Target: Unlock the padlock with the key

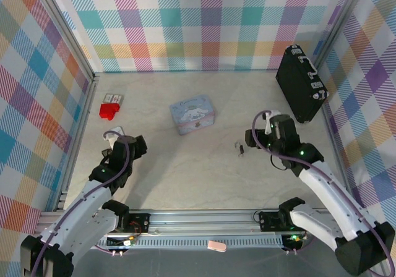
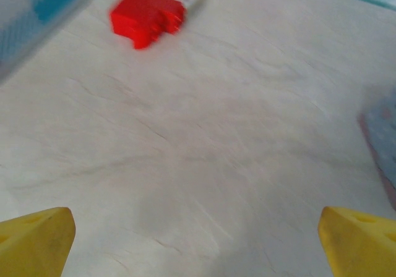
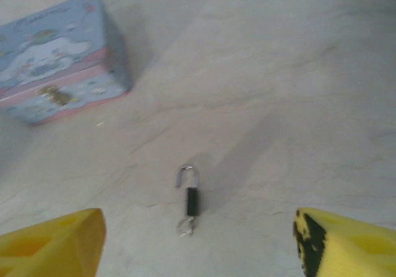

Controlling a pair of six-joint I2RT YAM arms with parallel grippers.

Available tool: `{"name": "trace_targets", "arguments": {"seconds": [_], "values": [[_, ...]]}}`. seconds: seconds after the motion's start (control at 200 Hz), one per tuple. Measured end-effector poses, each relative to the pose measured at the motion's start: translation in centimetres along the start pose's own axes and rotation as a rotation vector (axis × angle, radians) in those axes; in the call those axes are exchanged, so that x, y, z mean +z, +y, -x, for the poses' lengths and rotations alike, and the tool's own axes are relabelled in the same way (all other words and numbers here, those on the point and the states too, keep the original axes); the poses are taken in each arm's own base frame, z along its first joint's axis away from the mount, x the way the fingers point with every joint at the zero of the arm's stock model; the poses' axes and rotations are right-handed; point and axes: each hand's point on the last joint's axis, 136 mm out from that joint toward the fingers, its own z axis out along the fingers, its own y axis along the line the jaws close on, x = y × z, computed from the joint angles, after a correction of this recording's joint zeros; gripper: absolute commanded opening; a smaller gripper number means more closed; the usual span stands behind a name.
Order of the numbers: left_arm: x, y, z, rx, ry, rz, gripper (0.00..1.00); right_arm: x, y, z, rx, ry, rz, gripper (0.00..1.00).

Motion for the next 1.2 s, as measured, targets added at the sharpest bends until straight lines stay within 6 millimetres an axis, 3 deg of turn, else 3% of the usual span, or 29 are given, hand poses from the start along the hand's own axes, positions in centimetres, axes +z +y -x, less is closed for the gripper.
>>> {"name": "trace_targets", "arguments": {"seconds": [0.07, 0.225, 0.56, 0.675, 0.895, 1.07, 1.2], "values": [[0.4, 1.0, 1.5, 0.015, -0.047, 0.111, 1.0, 0.8, -1.8, -0.8, -0.005, -0.044, -0.082, 1.0], [2.2, 1.1, 3.4, 0.114, -0.143, 0.241, 1.0, 2.5, -5.4, -2.1, -0.019, -0.082, -0.278, 0.99], [8.7, -0.1, -0.3, 0.296, -0.138, 0.241, 1.0, 6.8, -10.3, -2.0, -0.02, -0.086, -0.438, 0.99], [10.2, -1.8, -1.5, 0.363, -0.135, 0.153, 1.0, 9.0, -10.8, -2.4, -0.049, -0.063, -0.439, 0.99], [10.1, -5.8, -0.3, 0.355, -0.226, -0.079, 1.0, 11.9, -9.7, -2.9, -0.148, -0.129, -0.337, 0.99], [11.8, -4.8, -1.9, 0.321, -0.191, -0.13, 1.0, 12.3, -10.0, -2.0, -0.155, -0.236, -0.269, 0.99], [13.6, -4.0, -1.7, 0.26, -0.151, -0.137, 1.0, 12.7, -11.7, -1.6, -0.089, -0.305, -0.243, 0.99]]}}
